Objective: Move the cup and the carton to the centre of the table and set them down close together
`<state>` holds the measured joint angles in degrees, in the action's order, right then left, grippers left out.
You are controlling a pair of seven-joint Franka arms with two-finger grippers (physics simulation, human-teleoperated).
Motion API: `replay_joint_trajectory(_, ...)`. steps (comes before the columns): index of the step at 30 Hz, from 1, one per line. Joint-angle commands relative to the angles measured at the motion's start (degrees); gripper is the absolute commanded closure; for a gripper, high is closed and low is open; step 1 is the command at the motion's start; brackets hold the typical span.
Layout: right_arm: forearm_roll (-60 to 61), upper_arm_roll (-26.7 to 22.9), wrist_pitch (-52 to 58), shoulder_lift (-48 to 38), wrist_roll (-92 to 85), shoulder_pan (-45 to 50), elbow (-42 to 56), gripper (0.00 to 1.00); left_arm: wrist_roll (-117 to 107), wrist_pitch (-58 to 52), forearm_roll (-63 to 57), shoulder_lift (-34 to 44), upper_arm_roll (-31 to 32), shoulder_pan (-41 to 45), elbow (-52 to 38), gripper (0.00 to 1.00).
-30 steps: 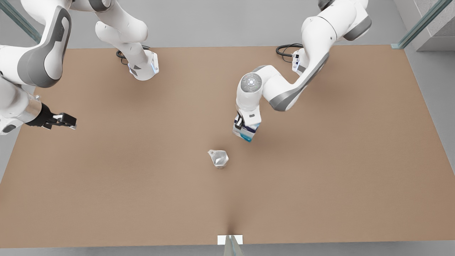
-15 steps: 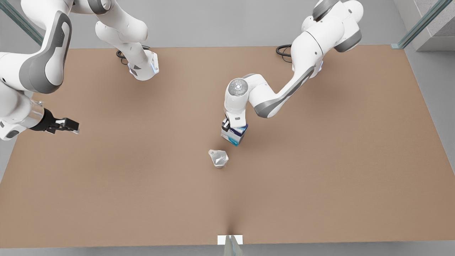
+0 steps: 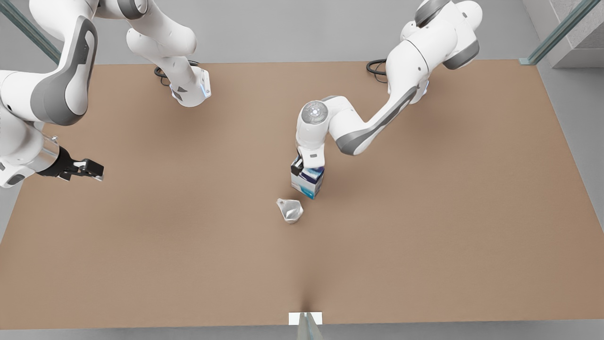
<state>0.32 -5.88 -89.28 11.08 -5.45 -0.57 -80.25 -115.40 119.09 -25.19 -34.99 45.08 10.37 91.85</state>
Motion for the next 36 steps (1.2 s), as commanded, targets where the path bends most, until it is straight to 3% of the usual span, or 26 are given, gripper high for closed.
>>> replay_joint_trajectory(1, -0.1, 0.0, -0.1, 0.0, 0.0, 0.0, 0.0, 0.0, 0.0, -0.1, 0.1, 0.0, 0.0, 0.0, 0.0, 0.0)
replay_joint_trajectory(12, 0.2, 0.0, -0.1, 0.2, 0.1, 0.0, 0.1, 0.0, 0.1, -4.9, 0.4, 0.2, 0.8, -0.1, -2.5, 0.0)
replay_joint_trajectory(14, 0.0, 0.0, -0.1, 0.4, 0.2, 0.1, 0.1, 0.0, 0.2, -7.0, 0.4, 0.2, 0.8, -0.1, -4.7, 0.0)
replay_joint_trajectory(15, 0.1, 0.0, -0.1, 0.5, 0.2, 0.1, 0.1, 0.0, 1.4, -13.4, 2.2, 0.7, 1.1, -0.7, -8.9, 0.0)
replay_joint_trajectory(16, 0.1, 0.0, -0.1, 0.5, 0.2, 0.2, 0.1, 0.0, 10.6, -21.4, 9.1, 2.7, 0.9, -3.6, -13.4, 0.0)
replay_joint_trajectory(17, 0.1, 0.0, -0.1, 0.5, 0.2, 0.1, 0.2, 0.0, 31.9, -36.8, 15.5, 3.5, 0.2, -9.5, -19.2, 0.0)
replay_joint_trajectory(18, 0.1, 0.0, -0.1, 0.5, 0.2, 0.1, 0.2, 0.0, 56.8, -47.9, 17.5, 3.5, -5.1, -15.6, -25.3, 0.0)
replay_joint_trajectory(19, 0.1, 0.0, -0.1, 0.5, 0.0, 0.0, 0.2, 0.0, 81.4, -50.3, 17.3, 3.5, -8.3, -24.2, -26.5, 0.0)
replay_joint_trajectory(20, 0.2, 0.0, 0.0, 0.5, -0.1, -0.2, 0.2, 0.0, 103.1, -49.5, 17.4, 3.4, -16.9, -27.0, -29.0, 0.0)
replay_joint_trajectory(22, 0.2, 0.0, 0.0, 0.5, -0.2, -0.2, 0.2, 0.0, 111.8, -46.3, 17.6, 4.2, -19.4, -28.4, -29.7, 0.0)
replay_joint_trajectory(23, 0.2, 0.0, -0.1, 0.5, -0.2, -0.1, 0.2, 0.0, 111.8, -46.2, 19.4, 8.3, -19.9, -28.3, -29.6, 0.0)
replay_joint_trajectory(24, 0.2, 0.0, 0.1, 0.4, -0.3, -0.2, 1.1, 0.0, 111.9, -45.2, 23.3, 13.2, -24.6, -27.3, -27.4, 0.0)
replay_joint_trajectory(25, 0.2, 0.0, 0.1, 1.2, 0.2, -0.3, 1.6, 0.0, 112.5, -36.5, 30.9, 22.4, -33.8, -23.8, -16.1, 0.0)
replay_joint_trajectory(36, 0.2, 0.0, 0.1, 1.3, 0.2, -0.1, 1.5, 0.0, 112.7, -35.8, 29.3, 24.1, -35.0, -22.8, -15.8, 0.0)
